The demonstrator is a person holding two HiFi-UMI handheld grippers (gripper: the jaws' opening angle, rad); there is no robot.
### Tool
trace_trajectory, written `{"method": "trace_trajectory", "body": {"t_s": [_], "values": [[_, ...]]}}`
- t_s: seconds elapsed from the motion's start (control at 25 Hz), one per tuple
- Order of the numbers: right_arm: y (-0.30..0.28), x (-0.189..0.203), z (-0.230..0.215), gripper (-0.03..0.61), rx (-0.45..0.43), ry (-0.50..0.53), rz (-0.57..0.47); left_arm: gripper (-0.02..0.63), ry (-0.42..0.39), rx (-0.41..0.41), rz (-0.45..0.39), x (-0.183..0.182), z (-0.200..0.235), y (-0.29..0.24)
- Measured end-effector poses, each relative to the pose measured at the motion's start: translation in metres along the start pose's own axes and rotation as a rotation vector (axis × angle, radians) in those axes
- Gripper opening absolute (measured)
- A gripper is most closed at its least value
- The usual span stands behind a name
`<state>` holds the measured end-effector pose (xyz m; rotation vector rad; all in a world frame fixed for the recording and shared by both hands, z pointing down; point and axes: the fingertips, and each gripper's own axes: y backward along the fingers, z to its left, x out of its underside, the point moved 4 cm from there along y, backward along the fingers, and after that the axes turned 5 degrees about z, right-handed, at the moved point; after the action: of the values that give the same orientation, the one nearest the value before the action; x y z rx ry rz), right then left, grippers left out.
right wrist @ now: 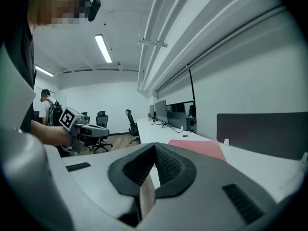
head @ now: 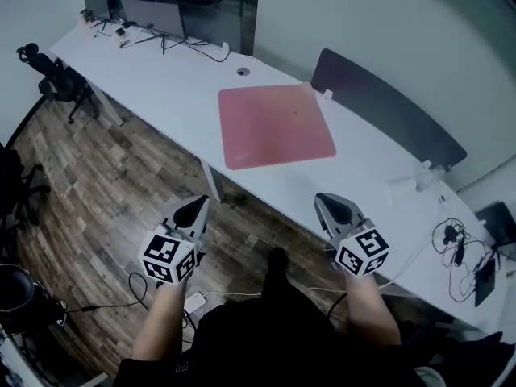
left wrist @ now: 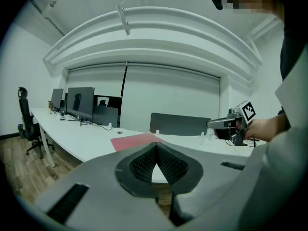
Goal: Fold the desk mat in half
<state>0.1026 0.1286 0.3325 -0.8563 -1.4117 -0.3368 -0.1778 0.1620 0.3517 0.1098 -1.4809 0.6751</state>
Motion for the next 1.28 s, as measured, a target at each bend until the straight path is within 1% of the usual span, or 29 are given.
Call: {"method": "trace_trajectory", "body": {"t_s": [0.08, 0.2, 0.28, 0.36, 0.52, 0.56, 0.68, 0.8, 1.08, 1.28], "values": [[-0.013, -0.002, -0.033, -0.003, -0.018, 0.017, 0.018, 0.003, -0.006, -0.005, 0.020, -0.008, -0.006, -0.035], [-0.028, -0.003, -0.084, -0.004, -0.038, 0.045, 0.043, 0.003, -0.065, -0.022, 0.071, -0.019, -0.019, -0.085], [-0.039, -0.002, -0.115, -0.003, -0.042, 0.046, 0.056, 0.003, -0.070, -0.034, 0.098, -0.021, -0.024, -0.113], [-0.049, 0.000, -0.137, -0.004, -0.059, 0.048, 0.071, 0.003, -0.056, -0.046, 0.114, -0.021, -0.027, -0.134], [-0.067, 0.004, -0.166, -0.003, -0.099, 0.090, 0.114, 0.003, -0.066, -0.078, 0.136, -0.024, -0.029, -0.162], [-0.071, 0.005, -0.170, -0.001, -0.106, 0.099, 0.123, 0.003, -0.066, -0.079, 0.142, -0.023, -0.029, -0.167], [-0.081, 0.008, -0.174, 0.032, -0.128, 0.117, 0.150, 0.004, -0.054, -0.080, 0.153, -0.019, -0.024, -0.176], [-0.095, 0.009, -0.172, 0.046, -0.143, 0.133, 0.176, 0.005, -0.053, -0.088, 0.156, -0.019, -0.013, -0.180], [-0.131, 0.005, -0.166, 0.058, -0.151, 0.157, 0.243, 0.005, -0.057, -0.067, 0.144, -0.015, 0.019, -0.196], [-0.153, 0.003, -0.147, 0.064, -0.155, 0.186, 0.302, 0.005, -0.024, -0.042, 0.145, -0.007, 0.042, -0.192]]}}
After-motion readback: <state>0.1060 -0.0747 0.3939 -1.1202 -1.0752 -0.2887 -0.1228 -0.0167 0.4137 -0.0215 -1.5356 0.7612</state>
